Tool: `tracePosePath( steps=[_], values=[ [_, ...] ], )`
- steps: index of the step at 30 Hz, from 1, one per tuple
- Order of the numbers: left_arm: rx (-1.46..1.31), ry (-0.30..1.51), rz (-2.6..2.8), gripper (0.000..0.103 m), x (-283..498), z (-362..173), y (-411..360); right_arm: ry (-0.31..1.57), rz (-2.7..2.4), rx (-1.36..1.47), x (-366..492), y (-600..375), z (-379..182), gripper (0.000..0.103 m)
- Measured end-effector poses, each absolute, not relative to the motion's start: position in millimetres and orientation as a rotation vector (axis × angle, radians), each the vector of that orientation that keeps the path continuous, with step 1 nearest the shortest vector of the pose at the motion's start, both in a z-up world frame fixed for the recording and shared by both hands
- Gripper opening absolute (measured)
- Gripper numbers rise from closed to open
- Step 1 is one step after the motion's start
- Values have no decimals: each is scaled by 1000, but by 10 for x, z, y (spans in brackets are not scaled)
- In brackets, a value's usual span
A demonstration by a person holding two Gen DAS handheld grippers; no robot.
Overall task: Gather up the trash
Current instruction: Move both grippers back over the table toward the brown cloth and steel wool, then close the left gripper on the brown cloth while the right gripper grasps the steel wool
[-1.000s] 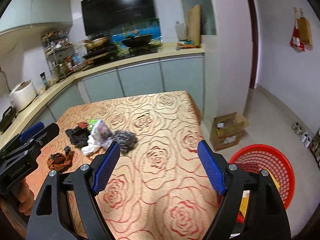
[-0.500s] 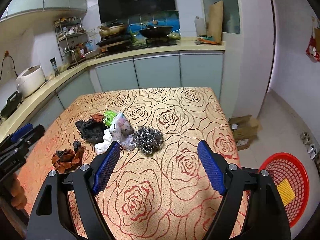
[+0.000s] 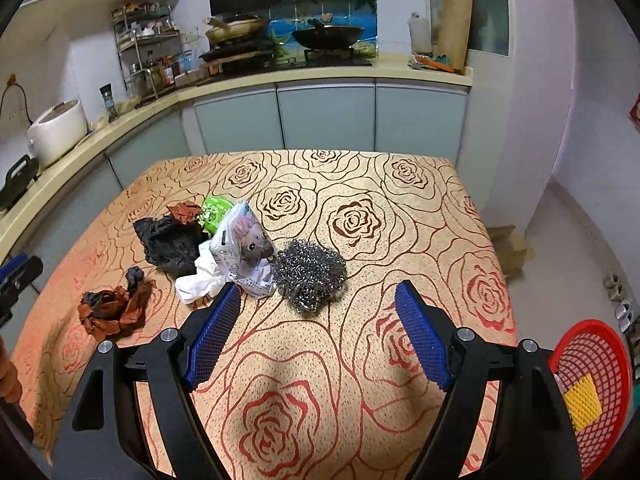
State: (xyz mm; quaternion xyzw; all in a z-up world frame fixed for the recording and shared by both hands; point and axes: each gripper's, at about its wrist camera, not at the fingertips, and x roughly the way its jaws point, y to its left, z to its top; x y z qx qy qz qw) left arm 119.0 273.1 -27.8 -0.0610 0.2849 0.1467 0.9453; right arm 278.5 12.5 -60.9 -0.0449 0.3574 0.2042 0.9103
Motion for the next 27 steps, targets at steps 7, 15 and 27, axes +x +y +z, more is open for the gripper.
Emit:
tracePosePath(
  steps=[7, 15, 27],
  values=[
    [-77, 636, 198, 75, 1348, -504, 2539, 765, 433, -120, 2935, 230, -724, 77],
    [-42, 675, 120, 75, 1506, -638, 2417, 796, 434, -133, 3112, 278, -842, 77],
    [6, 759, 96, 75, 1648, -854, 2369, 829, 456, -184, 3358, 472, -986, 77]
  ],
)
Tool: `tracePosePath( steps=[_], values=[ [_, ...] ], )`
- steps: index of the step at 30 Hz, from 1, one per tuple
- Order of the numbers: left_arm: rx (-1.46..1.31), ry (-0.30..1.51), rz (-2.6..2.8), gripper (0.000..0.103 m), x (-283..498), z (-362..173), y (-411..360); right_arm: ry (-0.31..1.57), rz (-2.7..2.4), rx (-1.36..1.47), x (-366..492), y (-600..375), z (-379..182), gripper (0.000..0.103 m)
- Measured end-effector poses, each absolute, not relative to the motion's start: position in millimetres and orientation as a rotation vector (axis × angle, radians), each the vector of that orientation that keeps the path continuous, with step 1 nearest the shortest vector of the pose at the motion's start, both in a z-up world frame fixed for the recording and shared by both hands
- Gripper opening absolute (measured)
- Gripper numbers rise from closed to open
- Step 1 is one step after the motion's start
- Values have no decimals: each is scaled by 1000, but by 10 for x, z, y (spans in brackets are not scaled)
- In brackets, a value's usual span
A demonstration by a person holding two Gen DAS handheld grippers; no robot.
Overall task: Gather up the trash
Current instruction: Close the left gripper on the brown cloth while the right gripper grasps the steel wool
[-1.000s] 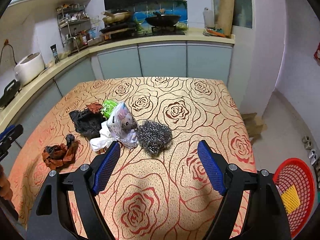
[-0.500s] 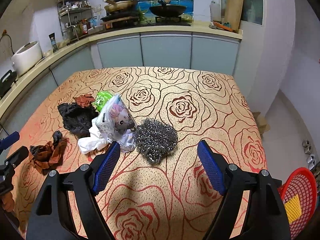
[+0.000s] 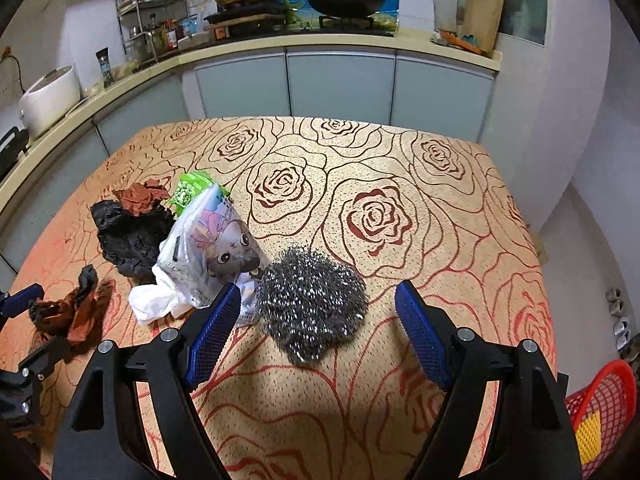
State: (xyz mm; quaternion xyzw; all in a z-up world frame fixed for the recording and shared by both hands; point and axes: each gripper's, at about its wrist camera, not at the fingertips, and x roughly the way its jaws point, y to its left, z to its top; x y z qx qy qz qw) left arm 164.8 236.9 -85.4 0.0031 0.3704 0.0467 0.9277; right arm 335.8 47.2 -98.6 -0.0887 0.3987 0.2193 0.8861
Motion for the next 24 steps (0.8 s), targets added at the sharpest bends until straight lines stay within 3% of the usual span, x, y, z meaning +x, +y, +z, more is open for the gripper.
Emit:
tracePosePath(
  steps=[4, 11, 17, 24],
  values=[
    [6, 772, 92, 67, 1672, -870, 2380, 870, 478, -194, 3408, 523, -1057, 57],
    [-1, 766, 91, 61, 1663, -873, 2393, 865, 486, -183, 3360, 494, -1049, 44],
    [-27, 755, 89, 57, 1641, -852, 2433, 864, 495, -162, 3255, 431, -995, 38],
    [-83, 699, 102, 53, 1485, -704, 2502, 828, 501, -102, 3032, 250, -807, 37]
  ],
)
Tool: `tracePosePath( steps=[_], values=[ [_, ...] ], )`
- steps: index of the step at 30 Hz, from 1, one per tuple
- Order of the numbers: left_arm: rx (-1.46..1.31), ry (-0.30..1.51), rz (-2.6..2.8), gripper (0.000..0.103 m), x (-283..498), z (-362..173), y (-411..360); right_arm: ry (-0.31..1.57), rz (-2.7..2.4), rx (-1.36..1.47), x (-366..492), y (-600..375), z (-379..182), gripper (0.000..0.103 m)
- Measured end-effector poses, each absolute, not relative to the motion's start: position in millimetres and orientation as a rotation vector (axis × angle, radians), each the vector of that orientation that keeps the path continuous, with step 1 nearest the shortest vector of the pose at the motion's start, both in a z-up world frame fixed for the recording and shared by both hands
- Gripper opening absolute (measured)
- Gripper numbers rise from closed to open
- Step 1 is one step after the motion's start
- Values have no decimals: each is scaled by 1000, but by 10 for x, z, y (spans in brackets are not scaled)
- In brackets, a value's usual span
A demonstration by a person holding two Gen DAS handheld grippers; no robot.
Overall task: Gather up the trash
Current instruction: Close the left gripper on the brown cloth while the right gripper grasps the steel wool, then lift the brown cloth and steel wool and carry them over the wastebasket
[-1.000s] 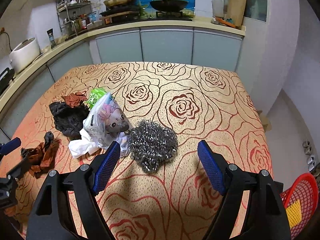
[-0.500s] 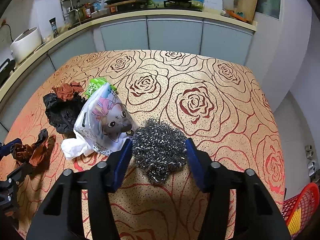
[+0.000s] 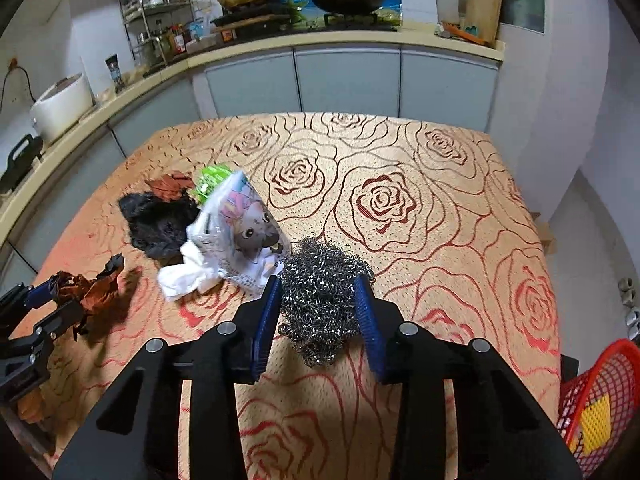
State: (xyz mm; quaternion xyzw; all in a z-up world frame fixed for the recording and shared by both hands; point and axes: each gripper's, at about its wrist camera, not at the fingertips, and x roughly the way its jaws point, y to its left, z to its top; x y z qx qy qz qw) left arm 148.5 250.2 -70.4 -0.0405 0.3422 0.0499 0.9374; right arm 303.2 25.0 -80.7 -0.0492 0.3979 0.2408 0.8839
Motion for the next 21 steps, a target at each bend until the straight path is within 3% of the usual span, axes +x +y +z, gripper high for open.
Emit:
tracePosePath(
  steps=[21],
  values=[
    [-62, 432, 172, 53, 1063, 352, 2232, 591, 556, -20, 2315, -47, 174, 37]
  ],
)
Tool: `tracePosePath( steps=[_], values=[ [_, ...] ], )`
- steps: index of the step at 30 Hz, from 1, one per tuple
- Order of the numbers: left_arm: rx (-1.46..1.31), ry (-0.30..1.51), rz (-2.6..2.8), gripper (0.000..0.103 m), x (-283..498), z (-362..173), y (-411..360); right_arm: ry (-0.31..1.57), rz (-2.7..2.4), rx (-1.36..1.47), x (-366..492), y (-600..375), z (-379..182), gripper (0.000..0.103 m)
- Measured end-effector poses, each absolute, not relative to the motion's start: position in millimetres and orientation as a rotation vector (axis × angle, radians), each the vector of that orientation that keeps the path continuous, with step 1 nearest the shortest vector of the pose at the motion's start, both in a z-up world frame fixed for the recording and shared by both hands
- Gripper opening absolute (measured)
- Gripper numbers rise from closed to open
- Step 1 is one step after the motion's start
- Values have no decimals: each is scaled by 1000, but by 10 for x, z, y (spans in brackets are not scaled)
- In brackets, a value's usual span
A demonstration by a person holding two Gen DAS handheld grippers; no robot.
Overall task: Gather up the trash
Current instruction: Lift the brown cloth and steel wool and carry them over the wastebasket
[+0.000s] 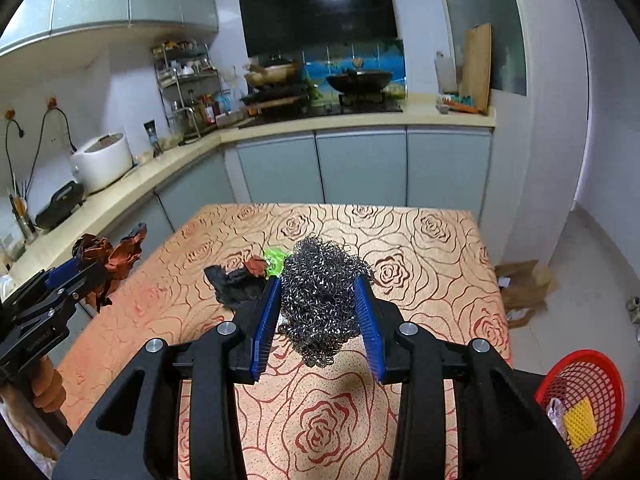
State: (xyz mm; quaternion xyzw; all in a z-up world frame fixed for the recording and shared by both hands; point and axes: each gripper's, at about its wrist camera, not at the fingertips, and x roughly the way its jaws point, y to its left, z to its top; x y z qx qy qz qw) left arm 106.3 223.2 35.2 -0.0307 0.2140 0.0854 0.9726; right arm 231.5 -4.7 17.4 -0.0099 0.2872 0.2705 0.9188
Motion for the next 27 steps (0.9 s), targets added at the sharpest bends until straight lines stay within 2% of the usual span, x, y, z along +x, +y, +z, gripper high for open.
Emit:
tracePosePath(
  steps=[11, 27],
  values=[
    [-43, 386, 118, 53, 1043, 569, 1880, 545, 517, 23, 2163, -389, 356, 37],
    [-30, 377, -35, 53, 1211, 587, 1209, 523, 374, 82, 2021, -1081, 427, 37]
  ],
)
